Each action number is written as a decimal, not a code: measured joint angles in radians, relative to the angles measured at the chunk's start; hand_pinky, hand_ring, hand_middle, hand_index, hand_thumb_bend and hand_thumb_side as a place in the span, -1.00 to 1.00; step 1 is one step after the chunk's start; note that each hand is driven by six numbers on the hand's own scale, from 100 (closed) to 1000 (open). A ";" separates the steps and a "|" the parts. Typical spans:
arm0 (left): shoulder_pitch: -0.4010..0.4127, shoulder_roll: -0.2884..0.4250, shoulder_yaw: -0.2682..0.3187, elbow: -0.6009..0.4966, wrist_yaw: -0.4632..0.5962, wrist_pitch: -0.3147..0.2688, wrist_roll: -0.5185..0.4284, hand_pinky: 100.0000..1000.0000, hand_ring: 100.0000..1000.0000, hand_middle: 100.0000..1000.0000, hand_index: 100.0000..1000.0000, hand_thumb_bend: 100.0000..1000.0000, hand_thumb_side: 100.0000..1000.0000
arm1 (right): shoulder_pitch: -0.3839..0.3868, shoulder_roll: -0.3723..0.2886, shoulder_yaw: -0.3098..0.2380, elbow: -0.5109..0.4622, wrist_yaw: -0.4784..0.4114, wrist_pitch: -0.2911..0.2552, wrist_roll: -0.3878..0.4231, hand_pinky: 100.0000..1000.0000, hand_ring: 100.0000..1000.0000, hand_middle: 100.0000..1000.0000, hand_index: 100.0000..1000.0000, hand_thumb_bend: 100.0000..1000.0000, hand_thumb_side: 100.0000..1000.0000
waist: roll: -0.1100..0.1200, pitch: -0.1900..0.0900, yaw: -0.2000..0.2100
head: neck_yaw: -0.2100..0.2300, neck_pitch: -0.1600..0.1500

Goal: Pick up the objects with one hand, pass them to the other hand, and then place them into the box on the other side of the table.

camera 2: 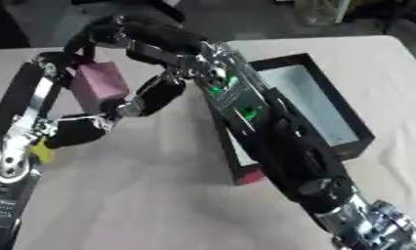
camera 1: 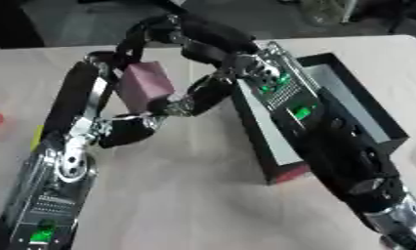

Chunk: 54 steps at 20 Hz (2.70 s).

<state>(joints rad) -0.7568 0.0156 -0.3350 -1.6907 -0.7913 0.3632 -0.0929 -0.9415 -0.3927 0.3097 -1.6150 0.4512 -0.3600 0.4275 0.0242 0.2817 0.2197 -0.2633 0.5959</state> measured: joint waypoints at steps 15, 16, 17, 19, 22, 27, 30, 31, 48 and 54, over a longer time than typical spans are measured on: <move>0.006 0.000 0.000 0.000 0.016 -0.020 0.017 0.20 -0.26 -0.46 0.06 -0.51 -1.00 | -0.004 0.001 -0.004 0.007 -0.017 -0.003 0.027 0.64 0.78 0.56 0.66 -0.32 -1.00 | 0.000 0.000 0.000 | 0.000 0.000; 0.007 0.000 0.000 0.000 0.017 -0.020 0.018 0.20 -0.26 -0.46 0.06 -0.51 -1.00 | -0.004 0.001 -0.004 0.007 -0.018 -0.003 0.029 0.64 0.78 0.56 0.66 -0.32 -1.00 | 0.000 0.000 0.000 | 0.000 0.000; 0.008 0.000 0.000 0.000 0.017 -0.021 0.020 0.20 -0.26 -0.46 0.06 -0.51 -1.00 | -0.004 0.001 -0.005 0.007 -0.019 -0.001 0.031 0.64 0.78 0.56 0.66 -0.32 -1.00 | 0.000 0.000 0.000 | 0.000 0.000; 0.008 0.000 0.000 0.000 0.019 -0.023 0.022 0.20 -0.26 -0.46 0.06 -0.51 -1.00 | -0.004 0.001 -0.005 0.007 -0.022 -0.002 0.034 0.64 0.80 0.49 0.67 -0.32 -1.00 | 0.000 0.000 0.000 | 0.000 0.000; 0.009 0.001 0.000 0.000 0.023 -0.026 0.025 0.20 -0.26 -0.46 0.06 -0.51 -1.00 | -0.005 0.001 -0.005 0.009 -0.029 -0.002 0.052 0.65 0.82 0.54 0.70 -0.33 -1.00 | 0.000 0.000 0.000 | 0.000 0.000; 0.010 0.002 0.000 0.000 0.027 -0.034 0.028 0.20 -0.26 -0.46 0.06 -0.51 -1.00 | -0.008 0.001 -0.009 0.013 -0.047 -0.001 0.085 0.64 0.81 0.47 0.70 -0.34 -1.00 | 0.000 0.000 0.000 | 0.000 0.000; 0.010 0.002 0.001 0.000 0.030 -0.035 0.029 0.20 -0.27 -0.46 0.06 -0.52 -1.00 | -0.008 0.001 -0.012 0.013 -0.052 -0.002 0.096 0.64 0.78 0.39 0.67 -0.34 -1.00 | 0.000 0.000 0.000 | 0.000 0.000; 0.010 0.002 0.002 0.000 0.031 -0.036 0.030 0.20 -0.27 -0.46 0.06 -0.52 -1.00 | -0.008 0.001 -0.012 0.013 -0.053 -0.003 0.098 0.63 0.74 0.34 0.65 -0.35 -1.00 | 0.000 0.000 0.000 | 0.000 0.000; 0.010 0.002 0.005 0.000 0.055 -0.042 0.028 0.20 -0.27 -0.46 0.06 -0.52 -1.00 | -0.008 0.001 -0.011 0.013 -0.066 -0.001 0.090 0.63 0.73 0.31 0.62 -0.35 -1.00 | 0.000 0.000 -0.005 | 0.000 0.000; 0.010 0.002 0.005 0.000 0.063 -0.050 0.023 0.20 -0.27 -0.46 0.06 -0.52 -1.00 | -0.008 0.001 -0.009 0.013 -0.064 -0.006 0.075 0.60 0.69 0.30 0.60 -0.36 -1.00 | 0.000 0.000 -0.009 | -0.001 0.000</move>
<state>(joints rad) -0.7465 0.0173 -0.3299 -1.6903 -0.7285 0.3133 -0.0696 -0.9497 -0.3921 0.3008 -1.6016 0.3875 -0.3661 0.5028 0.0239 0.2817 0.2111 -0.2638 0.5961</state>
